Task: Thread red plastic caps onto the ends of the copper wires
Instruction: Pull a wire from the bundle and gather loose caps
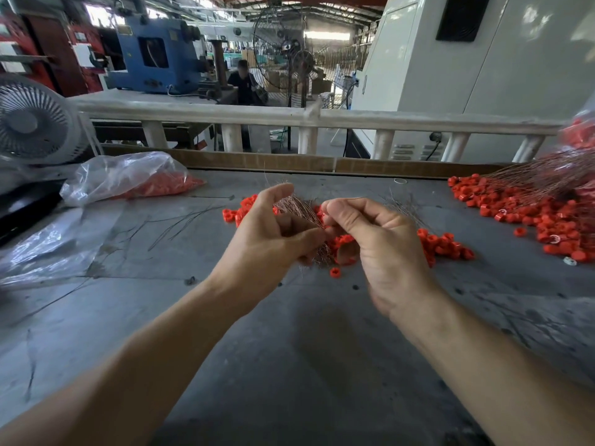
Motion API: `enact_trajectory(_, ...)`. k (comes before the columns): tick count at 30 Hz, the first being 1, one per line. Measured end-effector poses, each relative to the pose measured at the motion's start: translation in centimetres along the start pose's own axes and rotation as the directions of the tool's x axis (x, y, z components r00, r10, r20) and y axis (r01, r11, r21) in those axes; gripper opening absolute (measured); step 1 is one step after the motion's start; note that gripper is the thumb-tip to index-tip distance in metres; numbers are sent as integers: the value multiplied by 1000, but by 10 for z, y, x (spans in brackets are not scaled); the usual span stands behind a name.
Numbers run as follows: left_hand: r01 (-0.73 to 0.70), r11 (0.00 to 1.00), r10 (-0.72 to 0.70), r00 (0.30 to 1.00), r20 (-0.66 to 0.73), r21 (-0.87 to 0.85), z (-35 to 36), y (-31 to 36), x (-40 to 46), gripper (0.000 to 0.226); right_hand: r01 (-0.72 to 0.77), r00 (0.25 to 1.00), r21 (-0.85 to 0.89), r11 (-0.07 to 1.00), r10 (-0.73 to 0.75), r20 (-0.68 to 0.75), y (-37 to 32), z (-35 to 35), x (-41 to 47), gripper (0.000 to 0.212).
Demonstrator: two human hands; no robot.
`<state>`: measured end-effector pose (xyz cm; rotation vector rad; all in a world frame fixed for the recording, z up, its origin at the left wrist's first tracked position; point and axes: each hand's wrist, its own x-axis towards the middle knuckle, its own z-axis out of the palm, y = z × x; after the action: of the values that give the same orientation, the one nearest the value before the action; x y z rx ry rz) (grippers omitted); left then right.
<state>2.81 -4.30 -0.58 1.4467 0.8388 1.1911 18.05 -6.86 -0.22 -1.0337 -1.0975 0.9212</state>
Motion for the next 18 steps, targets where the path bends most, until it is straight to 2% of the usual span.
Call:
enact_trajectory(3,14,998,-16,999,37,59,-2,-3,0,84,16,1000,10,1000,-16,-14,0,-3,0,18)
enact_trajectory(9,78,927,-117,989,87,366,-18,-5,2,91,-54,995,185,981,68,-72,-5,-5,5,25)
enact_trajectory(12,181,876,-146,983,-111,448,-35,2,8,91,-95,989,145,985,110,-96,-6,-9,7,26)
enact_trajectory(14,266,804,-131,952,-278,532,-49,7,10,89,-124,989,107,987,132,-72,-5,-12,8,25)
enact_trajectory(16,321,691,-32,909,-416,648,-62,9,10,83,-159,987,63,985,161,-27,-4,-13,7,24)
enact_trajectory(18,330,599,84,880,-468,729,-74,9,10,81,-185,983,-3,983,185,3,-4,-13,7,24)
